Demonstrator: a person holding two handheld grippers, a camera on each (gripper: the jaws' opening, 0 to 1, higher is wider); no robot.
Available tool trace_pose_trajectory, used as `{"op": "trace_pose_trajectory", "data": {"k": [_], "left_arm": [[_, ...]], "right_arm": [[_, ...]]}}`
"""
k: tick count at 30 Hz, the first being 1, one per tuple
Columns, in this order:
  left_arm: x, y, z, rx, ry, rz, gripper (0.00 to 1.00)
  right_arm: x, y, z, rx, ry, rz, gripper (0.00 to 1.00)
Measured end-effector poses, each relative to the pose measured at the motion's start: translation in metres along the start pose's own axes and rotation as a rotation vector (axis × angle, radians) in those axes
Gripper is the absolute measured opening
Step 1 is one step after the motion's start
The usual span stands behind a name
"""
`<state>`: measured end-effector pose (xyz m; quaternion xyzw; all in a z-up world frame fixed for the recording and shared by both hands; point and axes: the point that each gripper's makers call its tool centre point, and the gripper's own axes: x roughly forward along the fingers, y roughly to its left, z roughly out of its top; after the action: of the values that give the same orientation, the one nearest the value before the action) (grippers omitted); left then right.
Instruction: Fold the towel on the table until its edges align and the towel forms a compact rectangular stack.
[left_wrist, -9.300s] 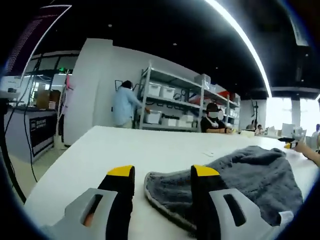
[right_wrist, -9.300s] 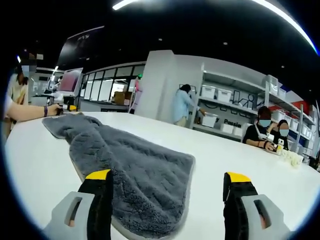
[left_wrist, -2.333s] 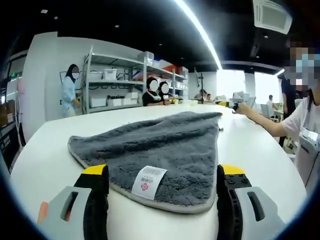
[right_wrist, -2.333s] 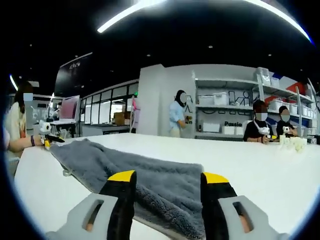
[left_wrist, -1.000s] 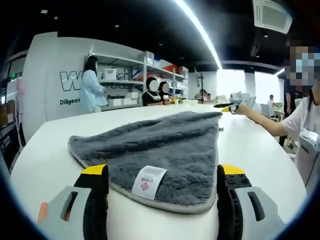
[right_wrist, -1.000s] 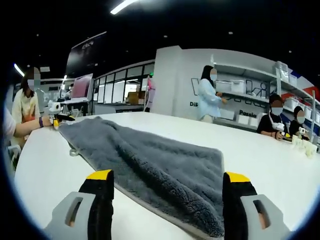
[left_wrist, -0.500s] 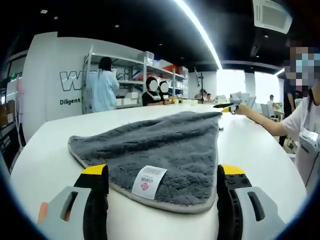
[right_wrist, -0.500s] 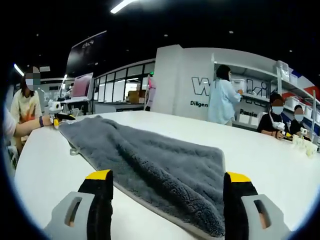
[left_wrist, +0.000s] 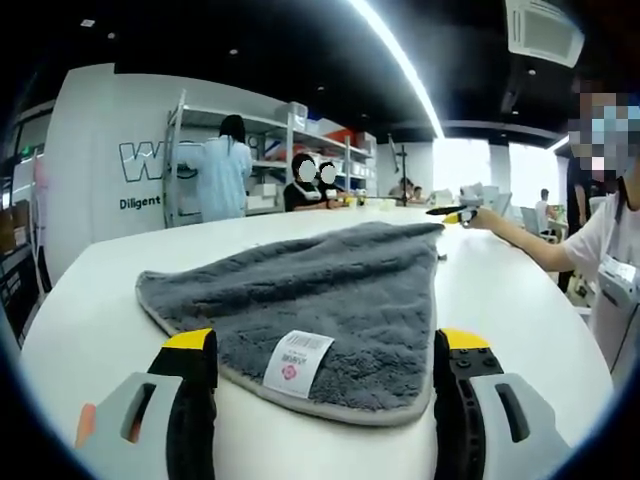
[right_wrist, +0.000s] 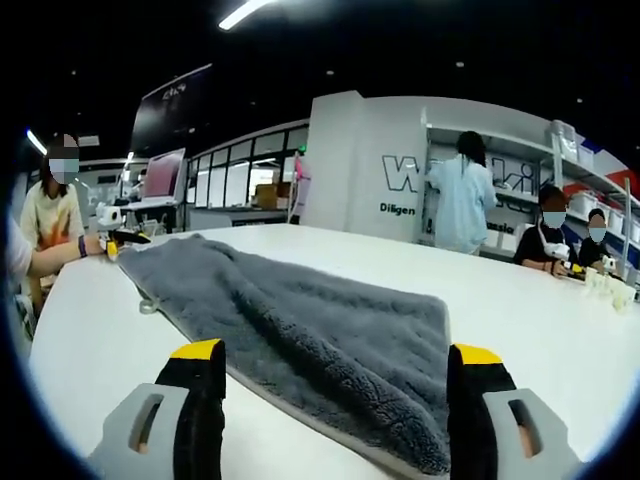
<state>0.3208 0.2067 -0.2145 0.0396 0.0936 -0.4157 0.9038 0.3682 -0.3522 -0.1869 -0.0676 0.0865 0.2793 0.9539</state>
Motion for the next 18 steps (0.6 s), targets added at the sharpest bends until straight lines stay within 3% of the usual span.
{"op": "trace_pose_trajectory", "data": {"k": [18], "left_arm": [[0.0004,-0.0002,0.0000,0.002,0.001,0.000,0.88]], "right_arm": [[0.0020,0.0018,-0.0022,0.002,0.007,0.002,0.93]]}}
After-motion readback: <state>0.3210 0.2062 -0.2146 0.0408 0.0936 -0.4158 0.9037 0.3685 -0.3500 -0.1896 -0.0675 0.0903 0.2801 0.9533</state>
